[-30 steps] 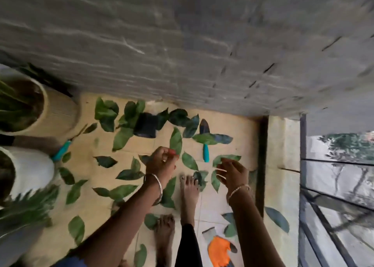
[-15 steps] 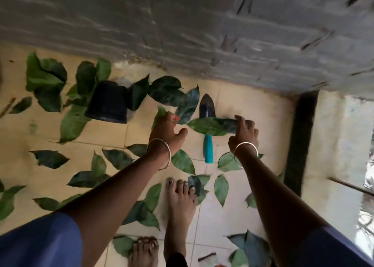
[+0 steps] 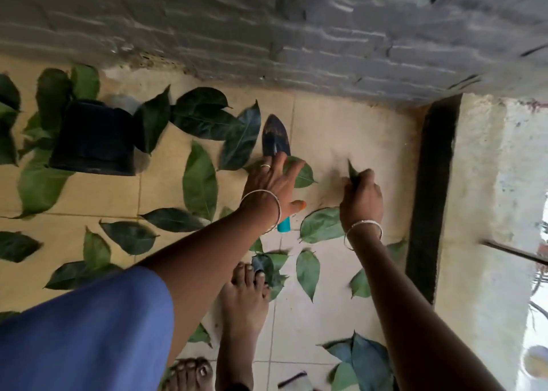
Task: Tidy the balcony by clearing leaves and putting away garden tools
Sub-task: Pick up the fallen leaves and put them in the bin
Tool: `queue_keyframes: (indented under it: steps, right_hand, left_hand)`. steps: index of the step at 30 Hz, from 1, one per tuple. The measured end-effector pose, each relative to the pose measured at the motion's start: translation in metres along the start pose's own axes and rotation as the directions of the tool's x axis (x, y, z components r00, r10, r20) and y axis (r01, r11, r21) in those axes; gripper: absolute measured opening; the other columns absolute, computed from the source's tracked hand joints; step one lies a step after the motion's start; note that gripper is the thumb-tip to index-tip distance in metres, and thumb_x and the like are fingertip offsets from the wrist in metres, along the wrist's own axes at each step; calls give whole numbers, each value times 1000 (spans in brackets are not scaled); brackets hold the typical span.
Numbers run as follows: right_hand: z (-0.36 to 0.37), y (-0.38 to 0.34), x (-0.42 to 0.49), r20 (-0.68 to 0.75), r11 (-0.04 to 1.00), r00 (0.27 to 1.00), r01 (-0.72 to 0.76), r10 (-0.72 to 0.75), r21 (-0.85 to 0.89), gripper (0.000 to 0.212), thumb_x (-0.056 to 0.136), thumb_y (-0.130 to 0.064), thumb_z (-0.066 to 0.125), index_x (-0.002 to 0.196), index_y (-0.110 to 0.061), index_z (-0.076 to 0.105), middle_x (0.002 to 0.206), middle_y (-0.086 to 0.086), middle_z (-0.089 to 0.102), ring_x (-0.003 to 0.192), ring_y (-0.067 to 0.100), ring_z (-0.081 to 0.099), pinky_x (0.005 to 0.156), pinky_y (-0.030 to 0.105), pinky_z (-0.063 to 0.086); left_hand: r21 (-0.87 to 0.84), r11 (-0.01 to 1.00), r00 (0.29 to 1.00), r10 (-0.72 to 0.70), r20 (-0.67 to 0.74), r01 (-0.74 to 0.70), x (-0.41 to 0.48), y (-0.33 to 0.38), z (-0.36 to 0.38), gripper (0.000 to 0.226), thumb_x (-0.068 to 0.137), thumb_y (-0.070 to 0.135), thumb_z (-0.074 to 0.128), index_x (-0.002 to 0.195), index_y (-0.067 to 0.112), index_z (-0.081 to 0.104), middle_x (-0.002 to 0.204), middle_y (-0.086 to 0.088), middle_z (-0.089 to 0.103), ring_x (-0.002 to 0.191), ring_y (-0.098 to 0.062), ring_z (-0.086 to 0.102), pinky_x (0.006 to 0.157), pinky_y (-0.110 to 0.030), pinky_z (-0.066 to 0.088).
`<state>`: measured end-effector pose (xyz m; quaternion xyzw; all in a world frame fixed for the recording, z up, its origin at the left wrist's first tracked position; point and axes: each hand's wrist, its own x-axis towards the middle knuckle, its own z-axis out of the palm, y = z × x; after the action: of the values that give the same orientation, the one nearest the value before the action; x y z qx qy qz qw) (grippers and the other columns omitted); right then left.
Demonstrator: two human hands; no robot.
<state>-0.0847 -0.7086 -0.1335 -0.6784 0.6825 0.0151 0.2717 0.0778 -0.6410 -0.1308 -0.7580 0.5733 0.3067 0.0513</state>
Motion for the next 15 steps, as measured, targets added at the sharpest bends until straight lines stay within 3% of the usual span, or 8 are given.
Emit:
queue_keyframes:
  steps: [3, 7, 11, 13, 15]
  right_hand:
    - [-14, 8, -26, -105, 990, 991, -67, 80, 121, 26, 92, 7, 42, 114, -5, 48, 105, 15, 63, 76, 21, 48, 64, 29, 33]
    - [-16, 27, -52, -100, 984, 985, -126, 139, 124, 34, 81, 10, 54, 110, -7, 53, 103, 14, 60, 73, 19, 47, 65, 29, 36]
    - [-5, 35, -66, 3, 989, 990, -143, 143, 28, 26, 93, -18, 54, 115, -14, 41, 79, 6, 60, 65, 31, 57, 58, 30, 33]
    - [4, 36, -68, 80, 990, 987, -138, 138, -3, 52, 89, -46, 62, 123, -20, 32, 89, 9, 67, 71, 34, 65, 59, 33, 41]
    - [12, 36, -68, 176, 984, 968, -176, 179, -30, 89, 71, -62, 75, 133, -28, 22, 104, 11, 68, 77, 37, 67, 61, 38, 51]
  left_hand:
    - [170, 985, 1000, -13, 1, 12, 2, 3, 7, 74, 86, 51, 61, 147, 30, 24, 148, -11, 25, 130, -32, 33, 99, -46, 41]
    - [114, 990, 994, -73, -86, 83, 4, -3, 14, 46, 88, 35, 64, 130, 29, 47, 142, -8, 32, 126, -30, 35, 96, -43, 43]
    - [60, 996, 978, -48, -204, 62, -1, -13, 14, 30, 87, 26, 64, 115, 27, 55, 135, -3, 44, 124, -27, 40, 93, -44, 40]
    - [61, 996, 948, -42, -315, 65, -10, -19, 12, 34, 82, 20, 66, 113, 23, 52, 125, -4, 56, 121, -25, 48, 96, -45, 38]
    - [-44, 995, 913, -100, -395, 90, -24, -25, 7, 45, 74, 7, 71, 112, 20, 51, 105, -5, 68, 107, -26, 62, 104, -48, 35]
